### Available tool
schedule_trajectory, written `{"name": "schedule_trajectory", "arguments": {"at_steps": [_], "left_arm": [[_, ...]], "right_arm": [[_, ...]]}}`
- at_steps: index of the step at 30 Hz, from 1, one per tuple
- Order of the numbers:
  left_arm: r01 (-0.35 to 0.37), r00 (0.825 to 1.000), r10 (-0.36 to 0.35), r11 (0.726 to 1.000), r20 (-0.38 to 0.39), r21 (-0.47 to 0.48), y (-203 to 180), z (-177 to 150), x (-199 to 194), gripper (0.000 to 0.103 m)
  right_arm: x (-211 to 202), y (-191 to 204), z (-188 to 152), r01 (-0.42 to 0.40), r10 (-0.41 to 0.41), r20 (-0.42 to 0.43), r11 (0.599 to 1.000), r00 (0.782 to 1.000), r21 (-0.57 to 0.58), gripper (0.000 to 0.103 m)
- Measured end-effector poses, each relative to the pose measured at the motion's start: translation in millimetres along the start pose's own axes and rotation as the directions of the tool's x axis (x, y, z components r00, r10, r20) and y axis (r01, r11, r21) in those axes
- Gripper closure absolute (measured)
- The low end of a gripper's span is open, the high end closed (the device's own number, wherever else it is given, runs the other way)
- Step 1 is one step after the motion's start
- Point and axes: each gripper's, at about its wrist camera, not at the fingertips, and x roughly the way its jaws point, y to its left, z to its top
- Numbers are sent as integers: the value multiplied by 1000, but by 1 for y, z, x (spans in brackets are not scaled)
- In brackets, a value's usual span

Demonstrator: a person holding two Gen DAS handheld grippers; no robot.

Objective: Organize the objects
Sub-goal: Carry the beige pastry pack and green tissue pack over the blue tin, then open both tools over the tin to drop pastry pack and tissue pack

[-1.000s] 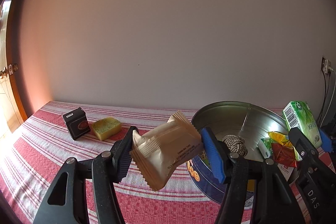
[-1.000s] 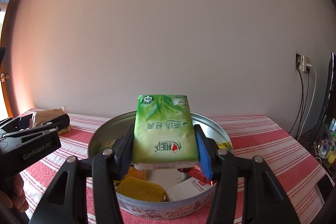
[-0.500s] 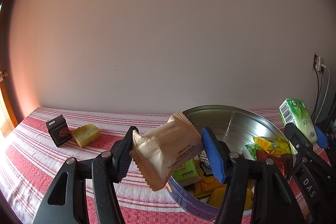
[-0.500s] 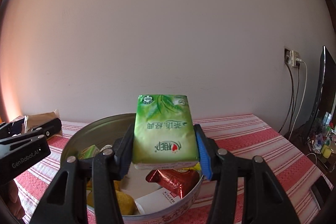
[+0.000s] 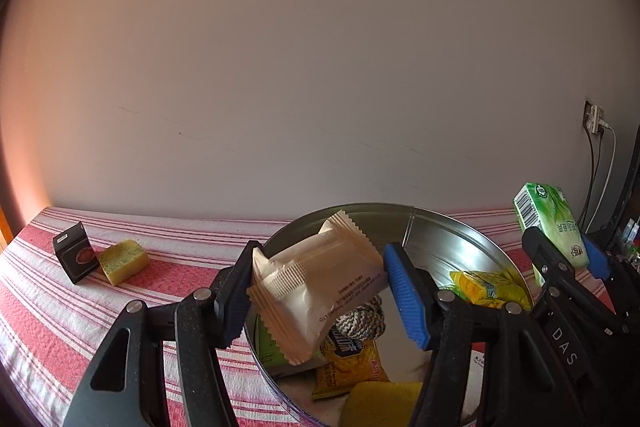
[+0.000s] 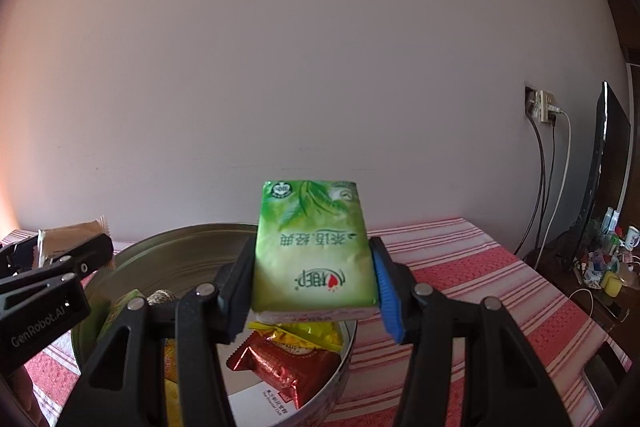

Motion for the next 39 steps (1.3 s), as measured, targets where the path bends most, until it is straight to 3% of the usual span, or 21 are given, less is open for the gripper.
{"name": "schedule_trajectory", "arguments": {"at_steps": [20,39], "left_arm": [[42,998,-42,999,-44,-13,-14,-4,28,39],[42,996,-42,999,-74,-10,-14,-15,33,39]], "right_arm": [[52,-14,3,45,-46,-51,999,998,-18,49],[64,-1,0,26,-30,-80,998,996,-56,49]]}}
